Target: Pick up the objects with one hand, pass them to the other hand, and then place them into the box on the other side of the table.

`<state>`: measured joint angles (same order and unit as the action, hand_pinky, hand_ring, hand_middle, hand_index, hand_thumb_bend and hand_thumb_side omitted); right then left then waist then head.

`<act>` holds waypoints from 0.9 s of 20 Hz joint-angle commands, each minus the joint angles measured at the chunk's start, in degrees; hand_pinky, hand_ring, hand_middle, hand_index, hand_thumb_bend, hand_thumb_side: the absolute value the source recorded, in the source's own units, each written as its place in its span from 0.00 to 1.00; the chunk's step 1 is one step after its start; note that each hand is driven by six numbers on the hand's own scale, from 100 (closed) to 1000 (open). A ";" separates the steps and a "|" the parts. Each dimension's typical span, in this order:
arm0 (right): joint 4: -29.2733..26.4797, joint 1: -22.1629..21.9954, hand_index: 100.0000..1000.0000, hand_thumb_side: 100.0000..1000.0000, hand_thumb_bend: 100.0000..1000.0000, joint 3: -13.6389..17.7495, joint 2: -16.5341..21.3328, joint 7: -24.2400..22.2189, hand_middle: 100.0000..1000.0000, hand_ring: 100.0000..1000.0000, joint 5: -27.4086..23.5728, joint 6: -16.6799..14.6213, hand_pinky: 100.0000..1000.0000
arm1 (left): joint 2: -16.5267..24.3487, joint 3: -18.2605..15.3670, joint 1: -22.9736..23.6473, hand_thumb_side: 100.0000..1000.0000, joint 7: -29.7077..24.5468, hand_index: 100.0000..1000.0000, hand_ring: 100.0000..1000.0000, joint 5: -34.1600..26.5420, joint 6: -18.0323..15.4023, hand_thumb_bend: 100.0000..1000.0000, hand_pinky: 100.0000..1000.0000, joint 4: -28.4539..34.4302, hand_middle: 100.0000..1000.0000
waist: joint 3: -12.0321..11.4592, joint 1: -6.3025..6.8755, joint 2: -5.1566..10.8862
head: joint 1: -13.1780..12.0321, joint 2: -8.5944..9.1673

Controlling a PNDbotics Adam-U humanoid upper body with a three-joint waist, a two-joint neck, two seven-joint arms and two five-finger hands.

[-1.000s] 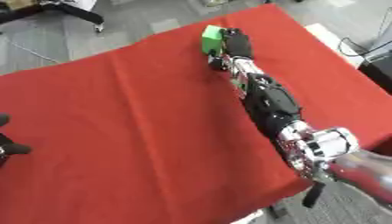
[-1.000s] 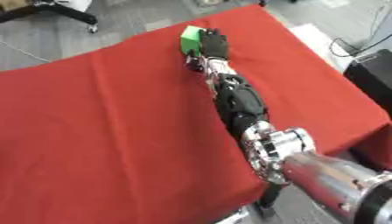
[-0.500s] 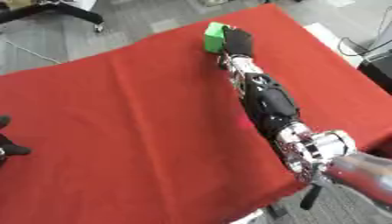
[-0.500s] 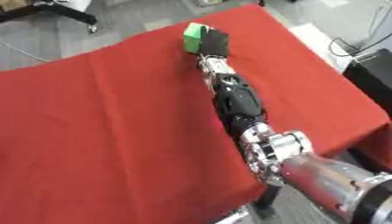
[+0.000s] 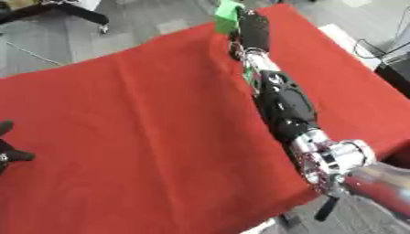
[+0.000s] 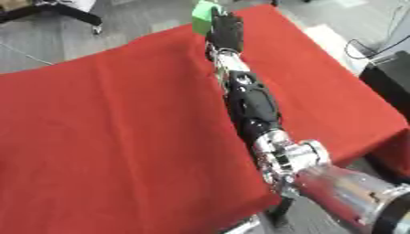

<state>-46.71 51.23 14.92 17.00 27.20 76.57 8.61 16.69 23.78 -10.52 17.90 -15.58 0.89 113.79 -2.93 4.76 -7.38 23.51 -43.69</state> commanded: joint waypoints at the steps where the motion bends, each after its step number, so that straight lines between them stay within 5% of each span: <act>1: -5.11 0.11 0.14 0.00 0.00 -3.62 -0.70 1.58 0.05 0.68 -1.32 -2.59 0.73 | 3.67 -1.06 0.27 0.86 0.68 0.91 0.81 -0.13 0.01 0.24 0.47 0.80 0.84 | 0.27 -0.46 0.88 | -2.12 -0.38; 10: -17.67 -6.50 0.17 0.00 0.00 -16.12 -8.69 6.23 0.12 0.66 5.50 -10.32 0.71 | 12.56 -2.12 -0.44 0.88 -0.27 0.92 0.81 -0.46 0.78 0.21 0.47 0.80 0.84 | 1.66 -0.81 1.65 | -9.41 -0.43; 18: -28.95 -10.38 0.20 0.00 0.00 -26.70 -13.51 4.75 0.17 0.62 10.95 -17.26 0.69 | 18.62 -1.26 -3.40 0.89 -2.18 0.92 0.81 -0.98 2.32 0.18 0.46 0.80 0.85 | 2.45 -0.75 1.37 | -16.35 -0.43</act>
<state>-72.81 40.00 -10.21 3.87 32.23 86.35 -7.58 32.97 22.73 -13.09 16.14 -16.16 3.03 113.80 -0.43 4.70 -7.29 8.15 -44.18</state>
